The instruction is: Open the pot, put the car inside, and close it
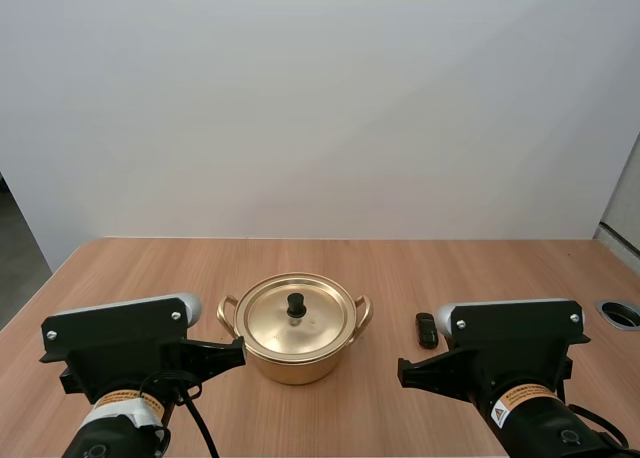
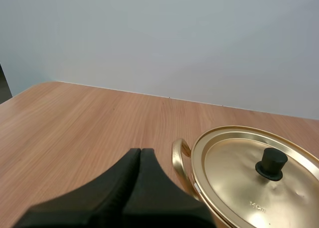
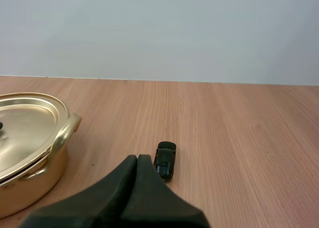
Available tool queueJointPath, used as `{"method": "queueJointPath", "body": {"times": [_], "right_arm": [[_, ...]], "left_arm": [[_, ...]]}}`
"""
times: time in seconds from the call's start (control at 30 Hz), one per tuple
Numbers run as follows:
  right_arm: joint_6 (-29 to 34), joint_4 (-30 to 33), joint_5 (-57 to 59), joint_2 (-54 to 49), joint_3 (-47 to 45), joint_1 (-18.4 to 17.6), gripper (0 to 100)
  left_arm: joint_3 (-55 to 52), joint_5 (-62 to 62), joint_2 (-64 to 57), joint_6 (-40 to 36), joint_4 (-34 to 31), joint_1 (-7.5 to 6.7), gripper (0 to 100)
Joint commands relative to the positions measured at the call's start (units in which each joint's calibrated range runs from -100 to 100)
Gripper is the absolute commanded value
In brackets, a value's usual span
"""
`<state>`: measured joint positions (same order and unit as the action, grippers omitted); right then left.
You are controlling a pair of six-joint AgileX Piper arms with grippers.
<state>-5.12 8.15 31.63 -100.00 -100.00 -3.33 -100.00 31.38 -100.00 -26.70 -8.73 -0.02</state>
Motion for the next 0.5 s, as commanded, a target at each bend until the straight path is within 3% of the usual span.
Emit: {"method": "queueJointPath", "body": {"times": [0.0,0.27,0.47], "right_arm": [[-0.02,-0.06,-0.01,0.0,0.0,0.0,0],[-0.02,-0.06,-0.01,0.0,0.0,0.0,0],[-0.02,5.8,-6.5,0.0,0.0,0.0,0]], "left_arm": [[0.0,-0.04,0.0,-0.06,-0.04,0.0,0],[0.0,-0.04,0.0,-0.06,-0.04,0.0,0],[0.63,-3.95,0.0,4.77,-1.97,0.02,0]]}}
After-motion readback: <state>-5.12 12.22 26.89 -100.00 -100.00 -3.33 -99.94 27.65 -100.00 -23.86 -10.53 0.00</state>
